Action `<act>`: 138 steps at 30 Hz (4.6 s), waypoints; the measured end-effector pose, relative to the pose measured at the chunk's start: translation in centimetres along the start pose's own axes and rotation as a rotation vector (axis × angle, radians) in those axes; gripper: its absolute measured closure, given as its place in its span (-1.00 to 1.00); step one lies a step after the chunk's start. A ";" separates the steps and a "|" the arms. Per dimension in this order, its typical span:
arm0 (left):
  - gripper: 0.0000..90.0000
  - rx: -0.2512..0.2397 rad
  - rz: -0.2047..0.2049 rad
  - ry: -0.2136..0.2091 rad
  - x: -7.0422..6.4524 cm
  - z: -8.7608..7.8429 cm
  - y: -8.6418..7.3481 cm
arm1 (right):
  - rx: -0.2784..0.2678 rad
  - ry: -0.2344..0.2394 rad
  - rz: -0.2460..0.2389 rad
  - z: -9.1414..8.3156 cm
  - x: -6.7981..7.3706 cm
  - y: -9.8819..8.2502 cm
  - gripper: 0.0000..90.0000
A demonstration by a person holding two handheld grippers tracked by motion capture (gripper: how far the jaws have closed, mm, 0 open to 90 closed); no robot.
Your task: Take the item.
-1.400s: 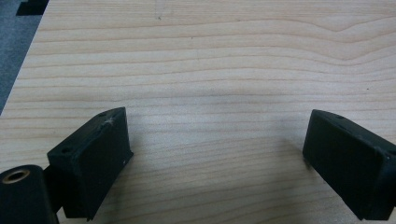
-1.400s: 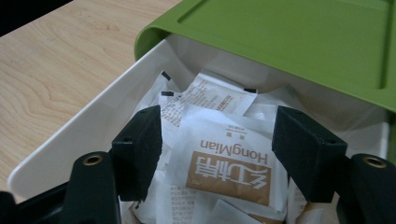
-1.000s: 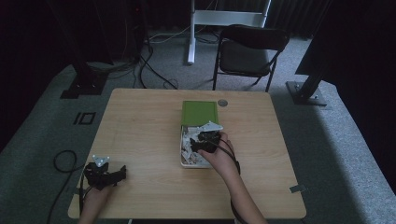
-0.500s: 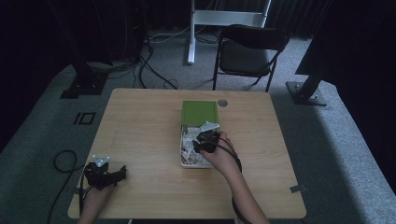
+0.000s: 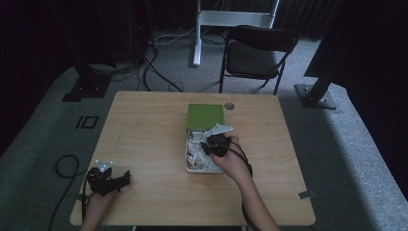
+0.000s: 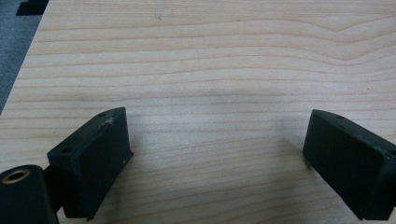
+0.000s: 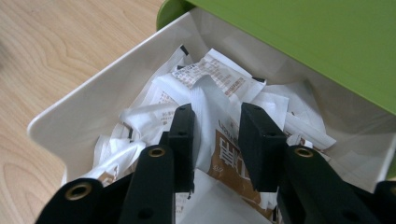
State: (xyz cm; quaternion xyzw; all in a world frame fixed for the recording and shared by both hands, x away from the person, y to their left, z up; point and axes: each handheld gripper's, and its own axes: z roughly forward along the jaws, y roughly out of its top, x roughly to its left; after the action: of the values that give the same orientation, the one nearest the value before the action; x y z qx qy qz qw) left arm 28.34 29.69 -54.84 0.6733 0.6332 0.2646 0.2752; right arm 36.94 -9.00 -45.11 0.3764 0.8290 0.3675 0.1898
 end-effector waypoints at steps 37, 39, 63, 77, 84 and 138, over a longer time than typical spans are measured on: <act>-0.82 0.001 0.002 0.000 0.0 0.0 0.0 | -0.120 -0.033 0.025 -3.8 -1.9 0.3 0.95; -0.82 0.001 0.002 0.000 0.0 0.0 0.0 | -0.125 -0.027 0.024 -4.0 -2.0 0.3 0.97; -0.81 0.002 0.002 0.000 0.0 0.0 0.0 | -0.231 -0.051 0.081 -7.6 -4.2 2.0 0.98; -0.81 0.002 0.002 0.000 0.0 0.0 0.0 | -0.233 -0.151 0.155 -8.8 -8.4 -0.3 0.98; -0.82 0.002 0.002 0.000 0.0 0.0 0.0 | -0.220 -0.188 0.206 -7.9 -10.4 -2.2 0.98; -0.81 0.002 0.002 0.000 0.0 0.0 0.0 | 0.010 -0.315 0.424 -0.4 -19.2 -12.7 -0.20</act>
State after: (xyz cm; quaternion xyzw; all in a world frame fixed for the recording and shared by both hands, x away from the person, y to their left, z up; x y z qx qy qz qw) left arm 28.33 29.70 -54.82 0.6742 0.6328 0.2644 0.2741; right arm 42.95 -29.51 -53.64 0.5953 0.6935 0.3318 0.2335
